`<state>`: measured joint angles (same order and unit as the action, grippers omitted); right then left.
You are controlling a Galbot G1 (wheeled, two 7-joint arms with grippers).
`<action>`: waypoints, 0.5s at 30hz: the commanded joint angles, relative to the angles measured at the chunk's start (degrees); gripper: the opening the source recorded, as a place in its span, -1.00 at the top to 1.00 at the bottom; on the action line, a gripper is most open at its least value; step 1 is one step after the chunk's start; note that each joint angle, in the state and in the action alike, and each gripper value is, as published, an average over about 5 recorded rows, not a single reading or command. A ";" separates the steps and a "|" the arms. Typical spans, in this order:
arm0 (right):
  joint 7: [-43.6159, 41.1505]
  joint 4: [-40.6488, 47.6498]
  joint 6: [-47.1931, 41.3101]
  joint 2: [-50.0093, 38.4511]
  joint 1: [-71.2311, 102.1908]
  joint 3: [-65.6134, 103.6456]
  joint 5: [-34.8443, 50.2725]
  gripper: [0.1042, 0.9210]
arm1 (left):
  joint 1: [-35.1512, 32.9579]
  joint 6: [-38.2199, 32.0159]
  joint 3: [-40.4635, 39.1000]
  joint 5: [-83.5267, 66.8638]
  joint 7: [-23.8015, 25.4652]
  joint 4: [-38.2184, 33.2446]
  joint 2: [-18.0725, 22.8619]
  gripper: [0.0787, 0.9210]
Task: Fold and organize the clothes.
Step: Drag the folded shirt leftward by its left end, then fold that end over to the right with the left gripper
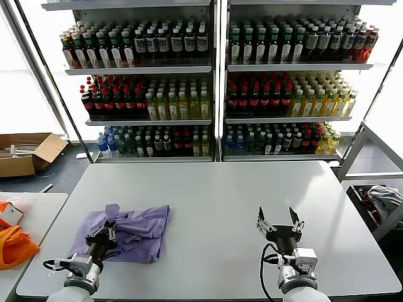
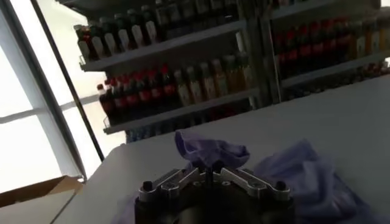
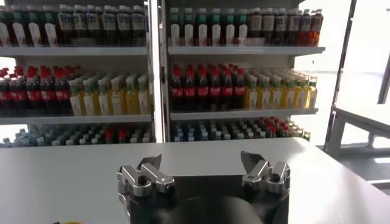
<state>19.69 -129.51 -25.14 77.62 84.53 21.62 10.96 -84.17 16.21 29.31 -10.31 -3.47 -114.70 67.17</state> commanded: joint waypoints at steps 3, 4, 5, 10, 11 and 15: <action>-0.07 -1.32 1.06 0.81 3.48 0.64 -0.96 -0.76 | 3.72 6.59 -12.49 -1.67 -1.57 -2.63 1.90 0.93; -0.07 -1.41 1.09 0.92 3.61 0.59 -1.06 -0.76 | 4.04 6.75 -12.71 -1.66 -1.59 -2.23 1.97 0.93; -0.07 -1.49 1.10 1.02 3.70 0.54 -1.13 -0.76 | 4.32 6.88 -12.85 -1.66 -1.61 -1.85 2.08 0.93; -0.06 -1.70 1.20 1.62 4.14 -0.09 -1.70 -0.76 | 5.92 7.20 -12.70 -2.11 -1.76 -0.19 2.46 0.93; -0.07 -1.69 1.25 1.72 4.22 -0.22 -1.81 -0.76 | 6.19 7.20 -12.56 -2.18 -1.77 0.15 2.46 0.93; -0.11 -1.69 1.34 1.87 4.36 -0.49 -2.06 -0.76 | 6.61 6.95 -12.16 -2.09 -1.59 1.49 2.48 0.93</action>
<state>19.60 -130.84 -24.03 79.18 87.99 21.34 9.34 -79.69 21.83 19.74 -11.99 -4.89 -114.98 68.96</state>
